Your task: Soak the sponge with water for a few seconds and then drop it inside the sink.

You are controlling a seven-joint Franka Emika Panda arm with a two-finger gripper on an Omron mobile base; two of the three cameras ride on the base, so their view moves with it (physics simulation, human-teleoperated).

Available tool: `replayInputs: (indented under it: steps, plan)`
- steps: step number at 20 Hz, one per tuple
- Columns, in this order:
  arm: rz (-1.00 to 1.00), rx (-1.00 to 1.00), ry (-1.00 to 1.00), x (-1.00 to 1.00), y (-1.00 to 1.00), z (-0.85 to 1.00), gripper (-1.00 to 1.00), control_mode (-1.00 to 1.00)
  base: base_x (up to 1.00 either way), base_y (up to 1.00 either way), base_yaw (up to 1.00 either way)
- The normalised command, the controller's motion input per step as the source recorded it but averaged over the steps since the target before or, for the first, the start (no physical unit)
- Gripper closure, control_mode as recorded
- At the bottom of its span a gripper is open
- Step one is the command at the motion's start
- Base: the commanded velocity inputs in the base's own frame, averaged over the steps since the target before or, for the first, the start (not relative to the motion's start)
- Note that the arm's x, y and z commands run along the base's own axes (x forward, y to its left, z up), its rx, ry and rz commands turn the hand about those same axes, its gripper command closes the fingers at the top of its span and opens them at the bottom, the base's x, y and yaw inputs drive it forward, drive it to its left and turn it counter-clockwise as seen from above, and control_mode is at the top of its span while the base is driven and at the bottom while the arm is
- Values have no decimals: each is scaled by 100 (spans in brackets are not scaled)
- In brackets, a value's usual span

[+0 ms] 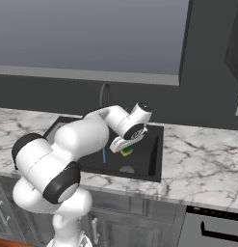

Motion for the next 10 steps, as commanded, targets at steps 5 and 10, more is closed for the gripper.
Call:
replayInputs:
  steps: [5, 10]
  plan:
    - [7, 0, -7, 0, 32, 0, 100, -100, 0, 0, 0]
    - [6, 3, -13, 0, 33, -1, 100, -100, 0, 0, 0]
